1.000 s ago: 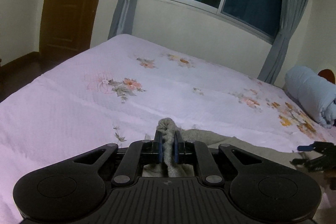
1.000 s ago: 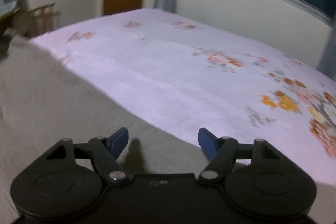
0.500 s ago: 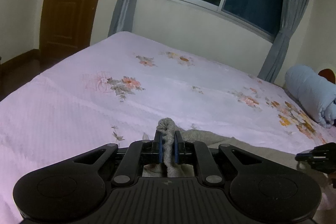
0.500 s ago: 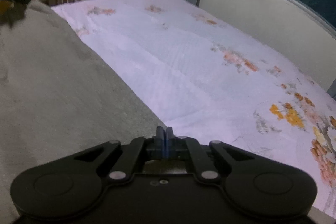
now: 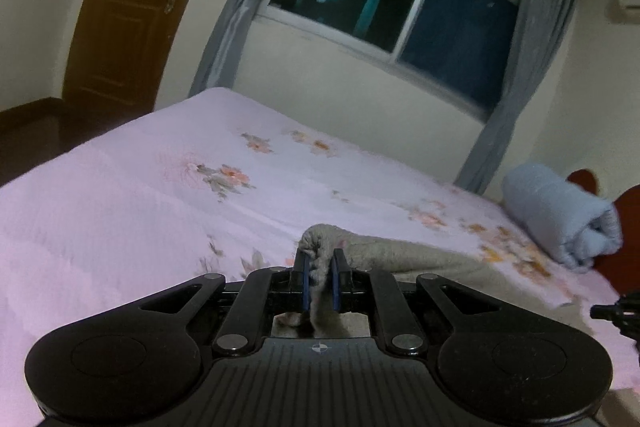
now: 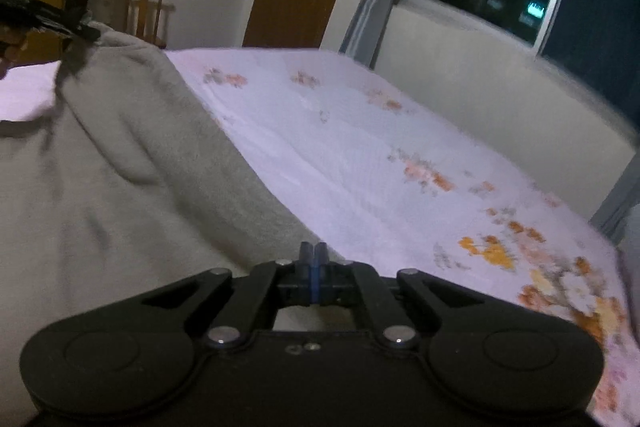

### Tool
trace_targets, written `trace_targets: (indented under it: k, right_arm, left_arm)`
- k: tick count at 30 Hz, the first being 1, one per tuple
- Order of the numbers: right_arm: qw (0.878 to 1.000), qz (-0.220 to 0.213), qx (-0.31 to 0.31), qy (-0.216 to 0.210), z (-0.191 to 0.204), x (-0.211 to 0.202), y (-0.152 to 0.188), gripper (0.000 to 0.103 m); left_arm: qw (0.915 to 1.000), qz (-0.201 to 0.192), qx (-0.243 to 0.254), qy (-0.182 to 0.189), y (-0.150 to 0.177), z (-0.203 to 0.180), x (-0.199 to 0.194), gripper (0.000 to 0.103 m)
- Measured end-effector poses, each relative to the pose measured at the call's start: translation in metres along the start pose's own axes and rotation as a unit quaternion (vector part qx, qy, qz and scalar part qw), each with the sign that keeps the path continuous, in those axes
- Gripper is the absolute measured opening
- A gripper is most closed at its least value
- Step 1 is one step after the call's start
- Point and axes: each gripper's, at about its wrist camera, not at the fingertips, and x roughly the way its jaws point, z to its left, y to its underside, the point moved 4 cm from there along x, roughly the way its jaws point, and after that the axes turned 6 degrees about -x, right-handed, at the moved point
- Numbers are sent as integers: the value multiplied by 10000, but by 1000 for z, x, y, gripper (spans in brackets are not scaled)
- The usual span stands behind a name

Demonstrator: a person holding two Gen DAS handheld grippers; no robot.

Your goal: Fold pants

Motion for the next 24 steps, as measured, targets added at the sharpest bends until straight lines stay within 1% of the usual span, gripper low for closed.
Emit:
trace_targets:
  k: [2,4,5,6,7,8,9,11,12,13,14,16,18,20,22,24]
  right_arm:
    - [9999,17,-65,79,16,-32,6,0]
    - [10000,67,25,10,33,-63,18,0]
    - [9999,105,67,-31,42,-75,26,0]
    - [9998,155,78,38,48,-83,32,0]
    - [9995,205,211,70,52,-87,38,0]
    - [9989,226,413,50,53,-88,42,0]
    - [9981,228,557,131,52,-86,45,0]
    - [9972,268,617,315,51,-78,46,0]
    - [9970,320,578,409,49,-71,44,14]
    - [9970,317,392,593,49,-62,40,30]
    - [9975,264,224,621,49,-51,36,35]
    - [9983,302,135,489,45,-28,32,35]
    - [9987,344,72,371,43,-8,31,34]
    - [9986,368,-143,339,44,12,32,34]
    - [9976,365,-382,437,53,24,35,34]
    - [9969,445,-521,397,56,37,37,34]
  left_arm:
    - [9999,7,45,131,13,1,-24,10]
    - [9996,54,159,247,32,1,-49,10]
    - [9995,124,132,265,43,3,-59,10]
    - [9992,242,165,262,54,4,-67,10]
    - [9989,337,237,225,66,6,-76,10]
    - [9988,410,174,190,77,9,-83,10]
    - [9986,509,74,139,88,12,-88,10]
    - [9983,573,56,64,100,14,-94,10]
    - [9984,563,24,47,103,14,-96,10]
    - [9986,528,2,28,102,13,-98,10]
    - [9988,491,0,9,98,12,-98,10]
    - [9991,431,46,20,86,5,-99,10]
    - [9990,396,210,45,72,-3,-100,10]
    - [9987,383,313,79,58,-9,-101,10]
    - [9987,386,315,108,44,-12,-101,10]
    - [9987,411,283,123,35,-13,-99,10]
